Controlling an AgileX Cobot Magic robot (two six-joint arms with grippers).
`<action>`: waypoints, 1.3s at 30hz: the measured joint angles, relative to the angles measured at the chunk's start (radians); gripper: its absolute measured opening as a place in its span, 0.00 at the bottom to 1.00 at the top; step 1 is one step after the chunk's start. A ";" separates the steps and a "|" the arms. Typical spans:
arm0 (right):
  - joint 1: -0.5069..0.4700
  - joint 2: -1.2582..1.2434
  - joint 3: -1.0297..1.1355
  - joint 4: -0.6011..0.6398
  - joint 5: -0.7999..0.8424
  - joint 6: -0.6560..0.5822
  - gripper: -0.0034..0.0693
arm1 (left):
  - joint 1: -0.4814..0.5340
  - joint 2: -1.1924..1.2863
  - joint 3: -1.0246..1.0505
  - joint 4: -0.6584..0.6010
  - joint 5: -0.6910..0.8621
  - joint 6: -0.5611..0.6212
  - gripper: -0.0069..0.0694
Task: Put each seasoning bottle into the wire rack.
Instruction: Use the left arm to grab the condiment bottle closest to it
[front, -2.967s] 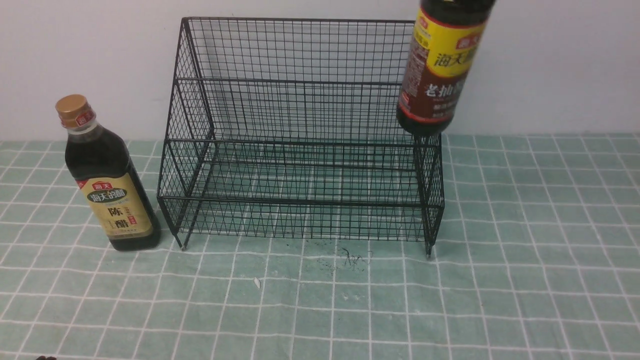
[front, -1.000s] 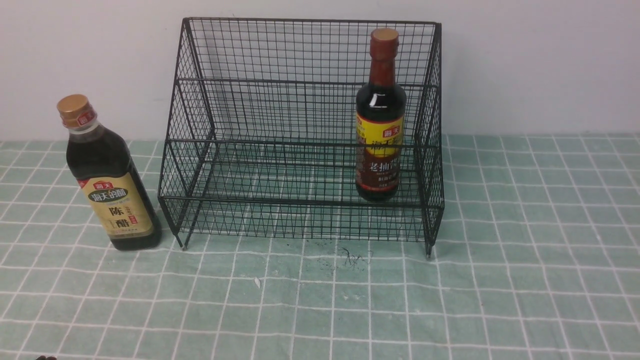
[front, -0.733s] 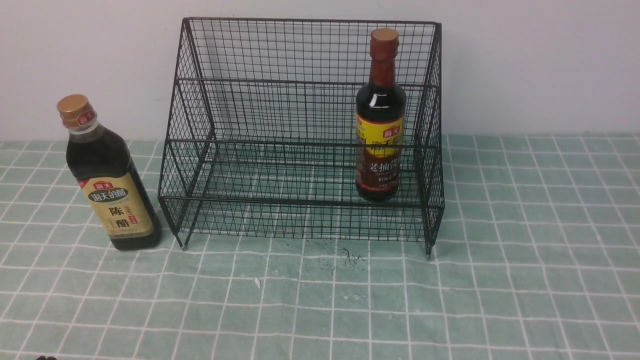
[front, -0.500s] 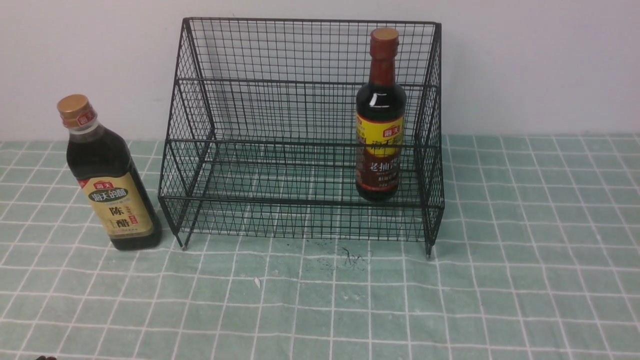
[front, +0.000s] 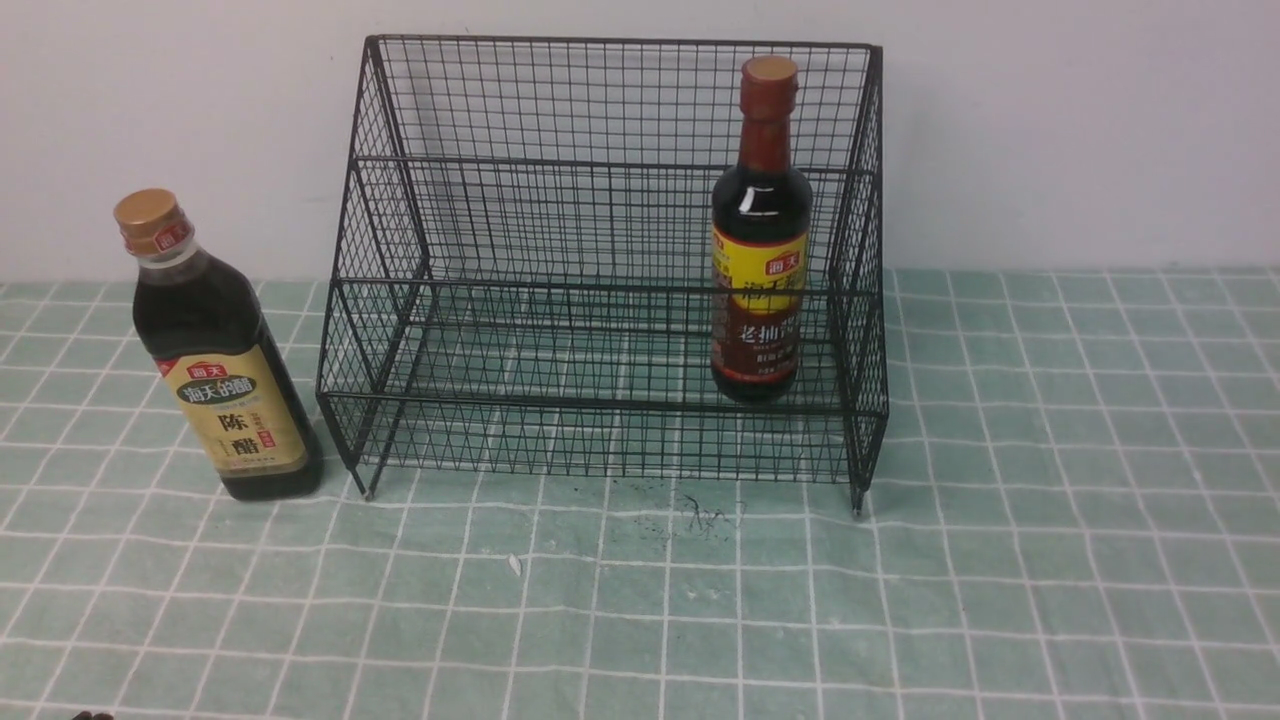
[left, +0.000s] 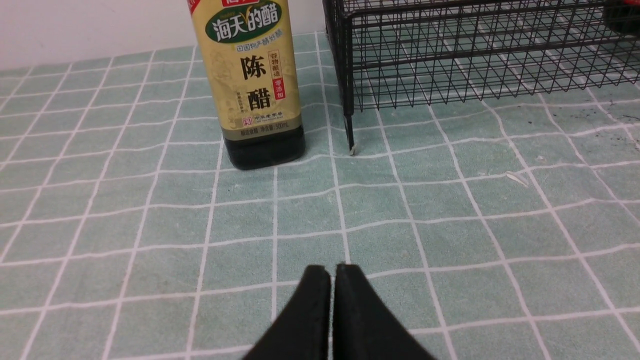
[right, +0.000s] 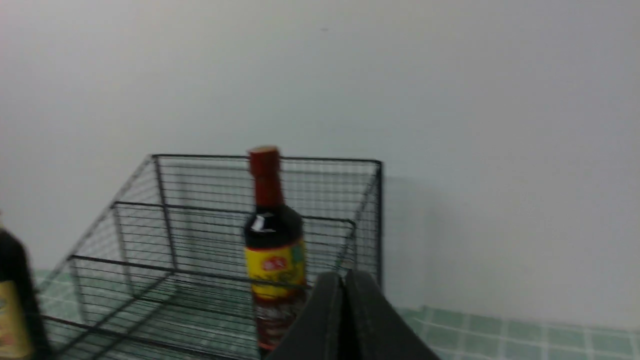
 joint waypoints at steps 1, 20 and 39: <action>-0.042 -0.023 0.044 0.000 0.000 -0.006 0.03 | 0.000 0.000 0.000 0.000 0.000 0.000 0.08; -0.206 -0.198 0.331 -0.023 0.121 -0.037 0.03 | 0.000 0.000 0.000 0.000 0.000 0.000 0.08; -0.206 -0.198 0.330 -0.023 0.124 -0.037 0.03 | 0.000 0.000 0.000 0.000 0.000 0.000 0.08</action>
